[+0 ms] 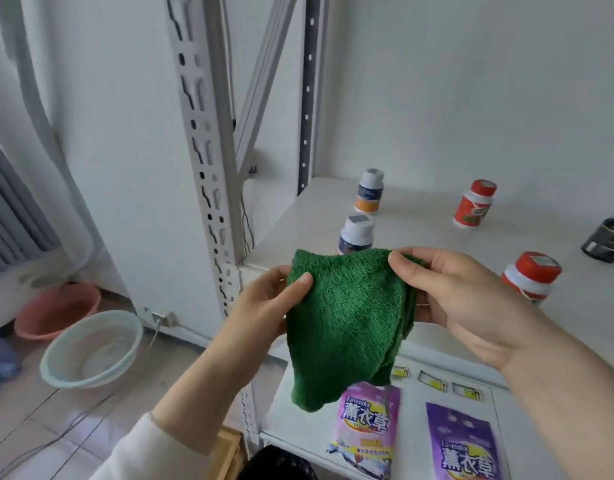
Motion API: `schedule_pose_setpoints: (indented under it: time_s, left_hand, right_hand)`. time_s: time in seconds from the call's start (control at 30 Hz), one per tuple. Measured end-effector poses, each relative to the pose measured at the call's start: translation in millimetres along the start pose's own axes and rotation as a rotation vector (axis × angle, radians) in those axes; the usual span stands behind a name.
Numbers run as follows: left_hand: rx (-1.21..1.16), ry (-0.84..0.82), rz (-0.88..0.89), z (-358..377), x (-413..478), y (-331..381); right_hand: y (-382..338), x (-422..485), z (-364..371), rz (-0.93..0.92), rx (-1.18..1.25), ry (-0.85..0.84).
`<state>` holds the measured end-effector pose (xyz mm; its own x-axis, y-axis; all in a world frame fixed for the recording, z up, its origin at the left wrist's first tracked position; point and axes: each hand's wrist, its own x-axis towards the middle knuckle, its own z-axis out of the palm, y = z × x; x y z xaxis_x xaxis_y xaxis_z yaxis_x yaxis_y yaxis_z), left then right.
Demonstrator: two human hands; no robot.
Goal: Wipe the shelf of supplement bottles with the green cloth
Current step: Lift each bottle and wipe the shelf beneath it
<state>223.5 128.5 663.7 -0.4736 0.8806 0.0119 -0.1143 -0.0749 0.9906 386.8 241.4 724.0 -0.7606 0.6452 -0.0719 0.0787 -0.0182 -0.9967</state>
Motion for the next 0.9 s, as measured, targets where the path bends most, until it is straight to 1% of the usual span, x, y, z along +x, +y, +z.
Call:
schedule_pose_setpoints:
  time_s: [0.17, 0.23, 0.3, 0.33, 0.4, 0.43, 0.5, 0.57, 0.6, 0.63, 0.7, 0.73, 0.8, 0.83, 0.9]
  left_hand:
    - [0.100, -0.059, 0.147, 42.1, 33.8, 18.3]
    - [0.151, -0.047, 0.172, 61.3, 51.8, 25.7]
    - [0.247, 0.002, 0.186, 79.0, 73.3, 32.4]
    - [0.334, 0.037, 0.201, 86.4, 84.2, 35.0]
    - [0.564, 0.139, 0.280, 95.0, 104.0, 38.6]
    - [0.637, 0.189, 0.347, 95.1, 110.1, 40.3]
    - [0.659, 0.237, 0.476, 88.8, 115.9, 43.4]
    - [0.699, 0.266, 0.591, 75.1, 118.9, 40.9]
    - [0.739, 0.263, 0.618, 67.6, 120.5, 37.4]
    - [0.769, 0.242, 0.617, 60.9, 122.4, 33.1]
    - [0.790, 0.134, 0.556, 52.7, 127.7, 22.8]
    - [0.788, 0.065, 0.535, 50.7, 130.1, 16.8]
    - [0.788, -0.037, 0.526, 48.9, 133.5, 6.7]
    - [0.777, -0.068, 0.522, 48.6, 134.9, 2.8]
    - [0.720, -0.098, 0.511, 46.7, 138.3, -4.3]
  right_hand:
    - [-5.8, 6.4, -49.4, -0.089, -0.247, 0.347]
    - [-11.6, 14.5, -65.2, -0.138, -0.340, 0.442]
    - [-18.7, 27.6, -79.5, -0.185, -0.459, 0.544]
    - [-21.0, 36.5, -85.5, -0.202, -0.546, 0.597]
    - [-20.8, 57.0, -92.7, -0.196, -0.712, 0.662]
    - [-17.1, 66.8, -93.4, -0.164, -0.796, 0.670]
    - [-1.4, 81.2, -90.7, -0.077, -0.953, 0.647]
    - [21.9, 87.0, -84.0, -0.037, -1.016, 0.575]
    - [32.4, 86.4, -79.3, -0.044, -1.033, 0.540]
    - [41.3, 85.8, -75.4, -0.058, -1.069, 0.508]
    - [54.7, 87.9, -71.9, -0.071, -1.173, 0.454]
    - [59.3, 91.7, -71.6, -0.046, -1.211, 0.423]
    - [66.1, 102.4, -70.2, 0.063, -1.259, 0.315]
    - [70.6, 108.0, -68.7, 0.114, -1.285, 0.255]
    - [82.4, 115.9, -66.4, 0.146, -1.350, 0.185]
